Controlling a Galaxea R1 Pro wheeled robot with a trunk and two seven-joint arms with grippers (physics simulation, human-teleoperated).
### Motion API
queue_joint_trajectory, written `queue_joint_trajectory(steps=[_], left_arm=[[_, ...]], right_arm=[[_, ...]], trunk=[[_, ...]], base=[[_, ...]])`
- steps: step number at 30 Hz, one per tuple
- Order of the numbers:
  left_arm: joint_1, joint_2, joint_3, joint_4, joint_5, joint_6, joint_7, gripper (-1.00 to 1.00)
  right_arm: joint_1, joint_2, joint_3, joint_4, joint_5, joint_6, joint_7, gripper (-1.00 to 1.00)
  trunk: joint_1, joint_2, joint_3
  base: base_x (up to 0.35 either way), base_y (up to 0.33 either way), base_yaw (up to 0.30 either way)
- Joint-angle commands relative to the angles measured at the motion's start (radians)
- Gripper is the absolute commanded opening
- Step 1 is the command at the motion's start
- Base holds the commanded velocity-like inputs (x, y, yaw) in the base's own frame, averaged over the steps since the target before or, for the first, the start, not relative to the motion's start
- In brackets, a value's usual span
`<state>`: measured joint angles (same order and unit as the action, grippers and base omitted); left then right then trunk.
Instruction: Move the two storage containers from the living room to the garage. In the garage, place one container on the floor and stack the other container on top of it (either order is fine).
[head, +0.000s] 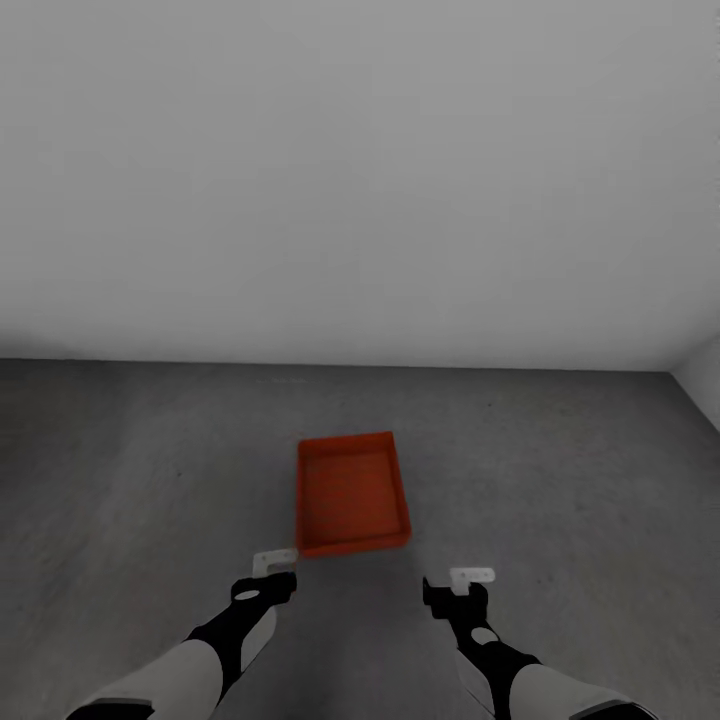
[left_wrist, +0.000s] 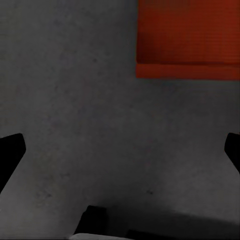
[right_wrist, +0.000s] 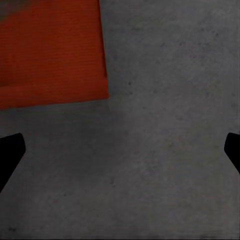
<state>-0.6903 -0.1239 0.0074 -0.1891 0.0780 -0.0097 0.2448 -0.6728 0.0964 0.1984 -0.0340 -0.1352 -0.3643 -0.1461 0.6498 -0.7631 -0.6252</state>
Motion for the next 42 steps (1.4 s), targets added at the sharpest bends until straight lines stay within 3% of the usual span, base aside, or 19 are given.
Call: queue_joint_trajectory(steps=[1,6,8,11,14,16,17,21,23,26,29,33,36,39,42], left_arm=[[-0.001,0.0,0.0,0.0,0.008,-0.001,0.002,1.0],[-0.001,0.005,0.001,0.005,0.009,0.001,0.003,1.0],[-0.001,0.019,0.001,0.01,0.011,0.006,0.004,1.0],[-0.001,0.055,0.002,0.03,0.02,0.011,0.004,1.0],[-0.001,0.109,0.002,0.111,0.064,0.011,0.0,1.0],[-0.001,0.128,0.001,0.142,0.094,0.01,-0.002,1.0],[0.0,0.142,0.001,0.159,0.127,0.01,-0.004,1.0],[-0.002,0.158,0.001,0.179,0.193,0.007,-0.009,1.0],[0.0,0.162,0.0,0.184,0.211,0.005,-0.01,1.0],[0.024,0.166,0.0,0.187,0.225,0.004,-0.01,1.0],[0.094,0.169,0.0,0.189,0.23,0.001,-0.01,1.0],[0.16,0.17,0.0,0.189,0.23,-0.001,-0.011,1.0],[0.241,0.171,-0.001,0.189,0.229,-0.003,-0.012,1.0],[0.272,0.173,-0.001,0.189,0.229,-0.004,-0.012,1.0],[0.341,0.174,-0.001,0.189,0.228,-0.004,-0.014,1.0]], right_arm=[[-0.001,0.0,0.009,0.001,-0.01,-0.004,-0.003,1.0],[-0.001,-0.002,0.011,0.002,-0.003,-0.002,-0.001,1.0],[-0.001,-0.008,0.013,0.003,-0.001,0.0,-0.001,1.0],[-0.001,-0.043,0.016,0.003,0.0,0.008,0.002,1.0],[-0.001,-0.103,0.018,0.027,0.0,0.019,0.008,1.0],[-0.002,-0.123,0.018,0.043,0.0,0.022,0.011,1.0],[-0.005,-0.138,0.019,0.053,0.0,0.027,0.012,1.0],[-0.003,-0.166,0.02,0.063,0.002,0.033,0.014,1.0],[0.028,-0.174,0.021,0.065,0.01,0.035,0.014,1.0],[0.125,-0.184,0.021,0.066,0.031,0.035,0.014,1.0],[0.224,-0.191,0.022,0.067,0.049,0.037,0.015,1.0],[0.259,-0.195,0.021,0.068,0.054,0.064,0.016,1.0],[0.299,-0.195,0.021,0.068,0.055,0.143,0.031,1.0],[0.34,-0.195,0.021,0.068,0.055,0.163,0.047,1.0],[0.438,-0.186,0.021,0.068,0.056,0.166,0.097,1.0]], trunk=[[0.0,-0.001,-0.001],[0.0,-0.001,-0.001],[0.0,-0.001,-0.001],[0.0,-0.001,-0.001],[0.0,-0.001,-0.001],[0.0,-0.001,-0.001],[0.0,-0.001,-0.001],[0.0,-0.001,-0.001],[0.0,-0.001,-0.001],[0.0,-0.001,-0.001],[0.0,-0.001,-0.001],[0.0,-0.001,-0.001],[0.0,-0.001,-0.001],[0.0,-0.001,-0.001],[0.0,-0.001,-0.001]], base=[[-0.345,0.005,0.0],[-0.345,0.059,0.0],[-0.345,0.106,0.0],[-0.345,0.12,0.0],[-0.339,0.132,0.0],[-0.32,0.144,0.0],[-0.259,0.138,0.0],[-0.155,0.086,0.0],[-0.051,0.028,0.0],[-0.021,0.012,0.0],[-0.007,0.004,0.0],[-0.002,0.001,0.0],[0.0,0.0,0.0],[0.0,0.0,0.0],[0.0,0.0,0.0]])
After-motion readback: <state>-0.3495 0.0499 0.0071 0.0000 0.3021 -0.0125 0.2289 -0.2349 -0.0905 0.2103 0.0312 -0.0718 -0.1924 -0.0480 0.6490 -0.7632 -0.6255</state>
